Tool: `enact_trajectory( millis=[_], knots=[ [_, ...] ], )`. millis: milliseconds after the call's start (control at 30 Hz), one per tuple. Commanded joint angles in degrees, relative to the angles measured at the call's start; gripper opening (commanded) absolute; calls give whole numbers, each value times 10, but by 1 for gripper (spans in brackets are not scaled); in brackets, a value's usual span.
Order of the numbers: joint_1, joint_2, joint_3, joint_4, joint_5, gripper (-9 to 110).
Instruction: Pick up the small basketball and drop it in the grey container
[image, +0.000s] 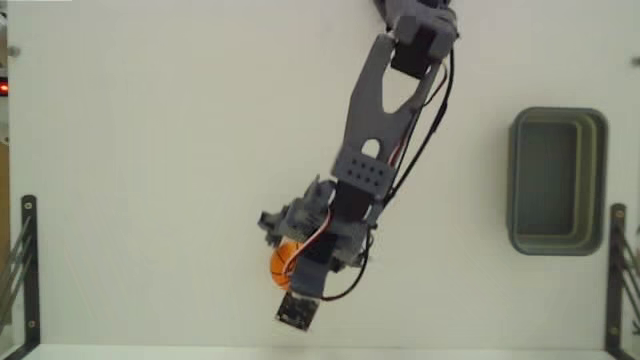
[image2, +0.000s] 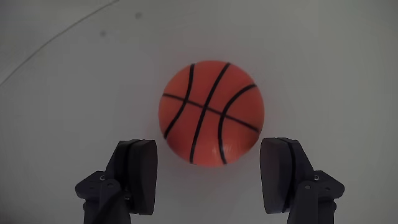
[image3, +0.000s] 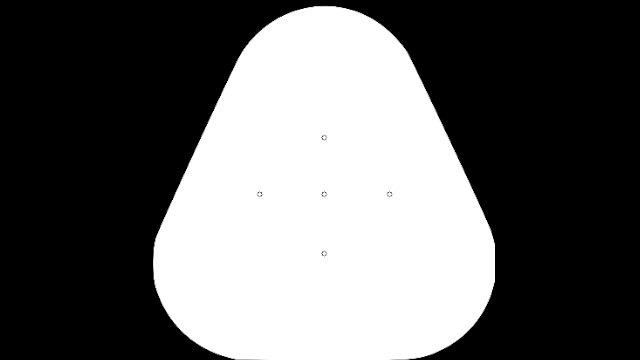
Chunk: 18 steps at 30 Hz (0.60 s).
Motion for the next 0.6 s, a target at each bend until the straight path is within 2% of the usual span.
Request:
enact_trajectory(
  millis=[0,567],
  knots=[
    [5,2,-58,13,3,110],
    [5,-167,-323,110,3,110]
  ],
)
